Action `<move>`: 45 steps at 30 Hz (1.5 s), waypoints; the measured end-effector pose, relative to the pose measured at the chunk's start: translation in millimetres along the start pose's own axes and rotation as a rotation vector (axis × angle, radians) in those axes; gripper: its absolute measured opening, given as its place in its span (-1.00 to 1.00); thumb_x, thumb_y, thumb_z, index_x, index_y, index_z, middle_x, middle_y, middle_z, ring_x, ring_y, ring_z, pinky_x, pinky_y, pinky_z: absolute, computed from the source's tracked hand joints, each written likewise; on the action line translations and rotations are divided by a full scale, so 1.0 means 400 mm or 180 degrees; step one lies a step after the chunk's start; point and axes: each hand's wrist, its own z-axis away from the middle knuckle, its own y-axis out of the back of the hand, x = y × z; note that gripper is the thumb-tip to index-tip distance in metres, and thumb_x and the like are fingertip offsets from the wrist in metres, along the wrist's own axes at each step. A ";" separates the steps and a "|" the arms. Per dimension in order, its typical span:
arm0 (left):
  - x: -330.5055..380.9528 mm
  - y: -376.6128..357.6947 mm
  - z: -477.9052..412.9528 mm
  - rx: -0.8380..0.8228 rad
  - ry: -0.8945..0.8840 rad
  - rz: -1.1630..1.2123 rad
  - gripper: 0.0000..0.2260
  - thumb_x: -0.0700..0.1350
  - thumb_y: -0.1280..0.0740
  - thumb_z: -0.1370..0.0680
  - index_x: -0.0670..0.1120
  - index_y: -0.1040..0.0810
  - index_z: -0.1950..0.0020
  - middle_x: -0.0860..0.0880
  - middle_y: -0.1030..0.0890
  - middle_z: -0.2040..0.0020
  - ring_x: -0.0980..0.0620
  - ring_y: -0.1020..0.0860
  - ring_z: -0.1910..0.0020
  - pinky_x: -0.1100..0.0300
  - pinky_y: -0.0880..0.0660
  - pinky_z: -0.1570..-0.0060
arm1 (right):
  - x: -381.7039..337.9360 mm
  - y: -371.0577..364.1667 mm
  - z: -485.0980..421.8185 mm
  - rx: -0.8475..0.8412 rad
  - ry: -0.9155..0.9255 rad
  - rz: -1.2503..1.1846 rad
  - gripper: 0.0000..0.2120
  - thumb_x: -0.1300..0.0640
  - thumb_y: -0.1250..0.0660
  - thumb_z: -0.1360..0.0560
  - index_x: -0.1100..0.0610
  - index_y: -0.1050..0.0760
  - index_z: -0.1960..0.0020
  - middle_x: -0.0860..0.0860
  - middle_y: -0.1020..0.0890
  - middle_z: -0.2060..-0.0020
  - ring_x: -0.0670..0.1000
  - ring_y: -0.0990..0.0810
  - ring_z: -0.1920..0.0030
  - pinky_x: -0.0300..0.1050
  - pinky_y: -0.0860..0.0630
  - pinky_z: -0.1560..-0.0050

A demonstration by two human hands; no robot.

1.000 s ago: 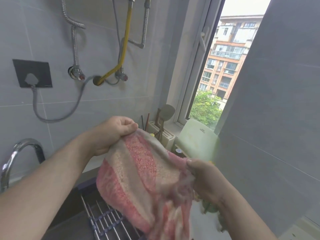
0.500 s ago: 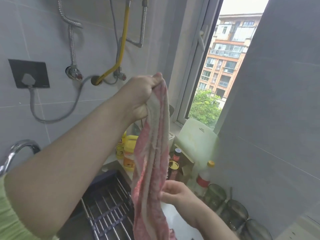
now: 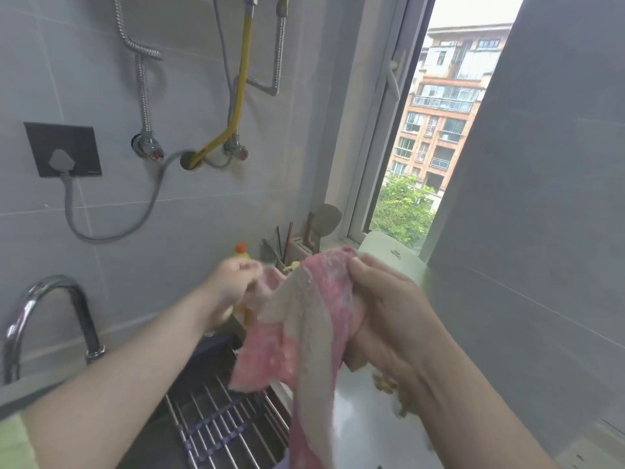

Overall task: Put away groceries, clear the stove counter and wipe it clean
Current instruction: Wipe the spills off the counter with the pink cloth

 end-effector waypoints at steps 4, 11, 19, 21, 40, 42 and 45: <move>-0.098 0.011 0.173 0.0602 -0.0122 -0.0164 -0.78 -0.08 -0.33 -0.53 -0.20 -0.53 0.24 -0.16 -0.56 0.30 -0.04 -0.48 0.33 0.12 -0.34 0.28 | -0.009 -0.008 -0.032 0.0114 0.0061 -0.0067 -0.81 0.49 -0.11 -0.53 0.28 -0.43 0.08 0.20 -0.55 0.28 0.07 -0.56 0.35 -0.09 -0.58 0.35; -0.136 -0.022 0.308 -0.0014 0.0798 0.0862 -0.60 0.09 -0.19 -0.56 -0.22 -0.59 0.16 -0.24 -0.65 0.15 -0.16 -0.59 0.19 0.04 -0.49 0.13 | 0.031 0.002 -0.060 0.0414 -0.0066 0.0080 -0.86 0.50 -0.17 -0.53 0.32 -0.44 0.07 0.26 -0.61 0.24 0.13 -0.64 0.27 -0.06 -0.64 0.28; -0.156 -0.047 0.200 -0.1186 0.1380 0.0330 -0.51 0.21 -0.16 -0.55 -0.20 -0.58 -0.01 -0.11 -0.53 0.37 -0.02 -0.51 0.41 0.13 -0.51 0.18 | 0.065 0.024 -0.058 0.0503 -0.0403 0.0225 -0.81 0.39 -0.21 -0.56 0.23 -0.44 0.20 0.16 -0.55 0.33 0.07 -0.55 0.34 -0.06 -0.56 0.37; -0.158 -0.058 0.199 -0.1265 0.1486 -0.0050 -0.55 0.24 -0.26 -0.47 -0.15 -0.59 0.00 -0.07 -0.52 0.33 0.01 -0.50 0.37 0.14 -0.56 0.16 | 0.064 0.038 -0.061 0.0576 -0.0408 0.0344 -0.82 0.36 -0.22 -0.57 0.21 -0.43 0.20 0.15 -0.52 0.31 0.07 -0.51 0.33 -0.04 -0.56 0.32; 0.034 0.080 0.118 -0.0431 0.0536 0.0630 -0.83 -0.34 -0.17 -0.58 -0.35 -0.53 0.11 -0.24 -0.59 0.33 -0.03 -0.58 0.50 0.14 -0.57 0.45 | -0.061 0.182 -0.024 0.1970 -0.0319 0.3764 -0.83 0.11 -0.19 -0.63 0.14 -0.52 0.02 0.12 -0.60 0.17 0.10 -0.61 0.28 0.00 -0.60 0.39; 0.060 0.087 0.105 -0.0366 0.0657 0.1244 -0.80 -0.28 -0.18 -0.58 -0.25 -0.51 0.21 -0.19 -0.59 0.35 -0.02 -0.58 0.46 0.15 -0.58 0.40 | -0.071 0.193 -0.025 0.1814 -0.0560 0.2028 -0.82 0.18 -0.19 -0.63 0.27 -0.44 -0.14 0.20 -0.55 0.04 0.07 -0.60 0.26 -0.06 -0.60 0.36; 0.087 0.099 0.088 -0.0400 0.0708 0.1936 -0.98 -0.23 -0.31 -0.44 -0.17 -0.51 0.16 -0.12 -0.54 0.18 -0.03 -0.53 0.22 0.10 -0.51 0.06 | -0.073 0.218 -0.002 0.0964 -0.0488 -0.0037 -0.48 0.40 -0.27 -0.50 0.06 -0.30 -0.39 0.29 -0.40 -0.23 0.14 -0.59 0.00 0.17 -0.59 -0.06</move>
